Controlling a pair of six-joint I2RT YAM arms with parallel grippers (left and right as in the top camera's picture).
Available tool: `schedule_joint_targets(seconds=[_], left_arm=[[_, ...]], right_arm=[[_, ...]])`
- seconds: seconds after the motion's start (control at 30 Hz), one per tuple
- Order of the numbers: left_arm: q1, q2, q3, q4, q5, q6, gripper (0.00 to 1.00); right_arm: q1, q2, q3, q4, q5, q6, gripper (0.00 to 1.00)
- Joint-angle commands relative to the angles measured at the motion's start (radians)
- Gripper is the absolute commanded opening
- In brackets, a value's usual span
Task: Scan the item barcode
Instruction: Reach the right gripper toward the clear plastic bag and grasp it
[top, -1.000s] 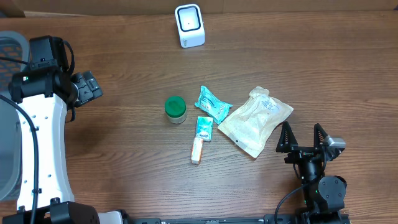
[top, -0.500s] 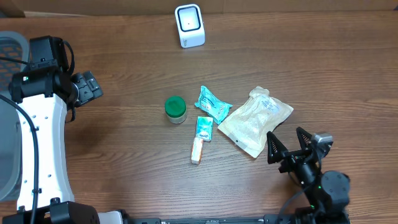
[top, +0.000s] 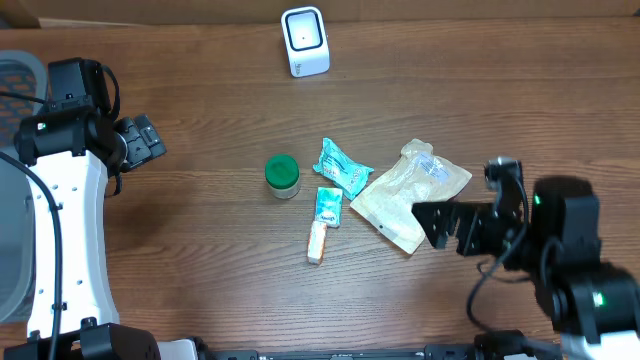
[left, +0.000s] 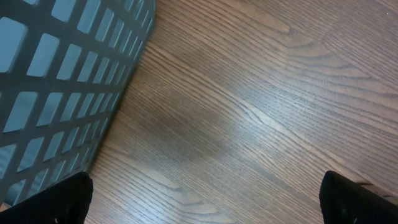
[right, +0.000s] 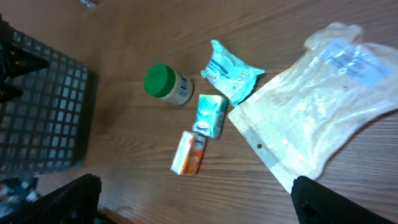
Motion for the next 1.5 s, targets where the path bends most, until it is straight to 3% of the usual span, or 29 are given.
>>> schedule_joint_targets(seconds=[0.0, 0.07, 0.23, 0.27, 0.53, 0.57, 0.6, 0.97, 1.2, 1.33, 1.47], left_arm=[[-0.004, 0.004, -0.005, 0.003, 0.005, 0.019, 1.00], [-0.004, 0.004, -0.005, 0.003, 0.005, 0.019, 0.99], [-0.004, 0.004, -0.005, 0.003, 0.005, 0.019, 0.99], [-0.004, 0.004, -0.005, 0.003, 0.004, 0.019, 1.00], [-0.004, 0.004, -0.005, 0.003, 0.005, 0.019, 1.00], [-0.004, 0.004, -0.005, 0.003, 0.005, 0.019, 1.00], [-0.004, 0.004, -0.005, 0.003, 0.005, 0.019, 1.00], [-0.004, 0.004, -0.005, 0.003, 0.005, 0.019, 1.00], [-0.004, 0.004, -0.005, 0.003, 0.005, 0.019, 1.00], [-0.004, 0.004, -0.005, 0.003, 0.005, 0.019, 0.99], [-0.004, 0.004, -0.005, 0.003, 0.004, 0.019, 0.99]], right_arm=[[-0.002, 0.083, 0.025, -0.006, -0.034, -0.012, 1.00], [-0.002, 0.158, 0.025, -0.009, 0.049, 0.046, 0.86], [-0.002, 0.298, 0.012, -0.032, 0.287, 0.260, 0.75], [-0.002, 0.344, 0.000, -0.023, 0.329, 0.281, 0.65], [-0.003, 0.604, -0.061, 0.121, 0.319, 0.283, 0.44], [-0.003, 0.614, -0.061, 0.124, 0.326, 0.277, 0.35], [-0.003, 0.623, -0.061, 0.125, 0.350, 0.278, 0.04], [-0.003, 0.614, -0.061, 0.129, 0.385, 0.222, 0.04], [-0.026, 0.595, -0.060, 0.126, 0.282, 0.172, 0.04], [-0.144, 0.584, -0.060, 0.107, 0.120, 0.066, 0.04], [-0.362, 0.584, -0.061, 0.054, -0.109, -0.120, 0.04]])
